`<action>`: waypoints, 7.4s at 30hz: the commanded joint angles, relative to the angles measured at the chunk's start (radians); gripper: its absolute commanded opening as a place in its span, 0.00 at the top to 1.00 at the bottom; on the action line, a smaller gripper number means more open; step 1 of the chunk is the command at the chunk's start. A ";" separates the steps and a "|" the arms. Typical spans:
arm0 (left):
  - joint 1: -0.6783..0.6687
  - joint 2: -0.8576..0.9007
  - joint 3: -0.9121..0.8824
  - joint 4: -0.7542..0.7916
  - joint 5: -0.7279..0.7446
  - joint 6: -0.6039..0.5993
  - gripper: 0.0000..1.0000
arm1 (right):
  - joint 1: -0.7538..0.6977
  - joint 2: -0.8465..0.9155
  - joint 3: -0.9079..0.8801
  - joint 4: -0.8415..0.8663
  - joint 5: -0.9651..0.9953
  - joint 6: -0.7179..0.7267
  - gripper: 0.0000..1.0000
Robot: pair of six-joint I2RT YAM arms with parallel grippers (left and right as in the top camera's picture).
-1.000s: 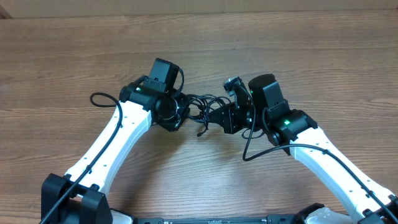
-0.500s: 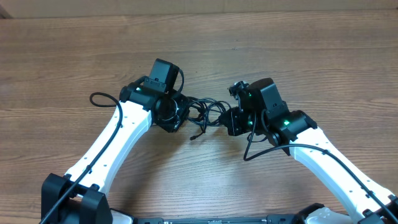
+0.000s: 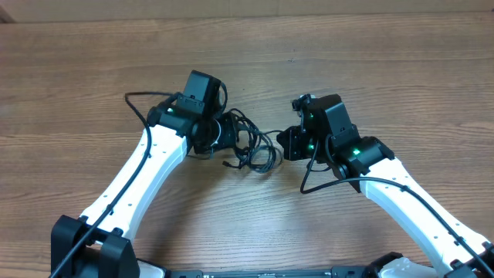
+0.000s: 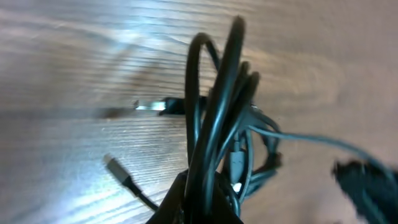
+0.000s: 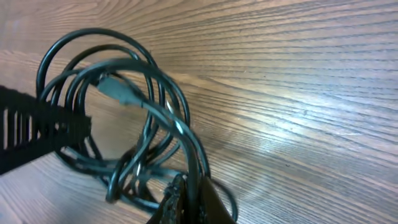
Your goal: Untangle cables
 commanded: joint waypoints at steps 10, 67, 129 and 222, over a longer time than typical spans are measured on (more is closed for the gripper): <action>0.004 -0.022 0.024 0.067 0.024 -0.031 0.96 | -0.007 -0.003 0.024 0.002 -0.078 0.009 0.25; 0.004 -0.023 0.024 0.089 0.174 -0.754 0.96 | -0.006 -0.002 0.024 0.043 -0.234 -0.060 0.59; 0.004 -0.022 0.024 0.035 -0.144 -0.661 0.96 | -0.018 -0.003 0.024 0.119 -0.365 -0.040 0.96; 0.003 -0.022 0.024 0.040 -0.165 -0.694 0.96 | -0.025 0.035 0.024 0.148 -0.372 0.001 0.96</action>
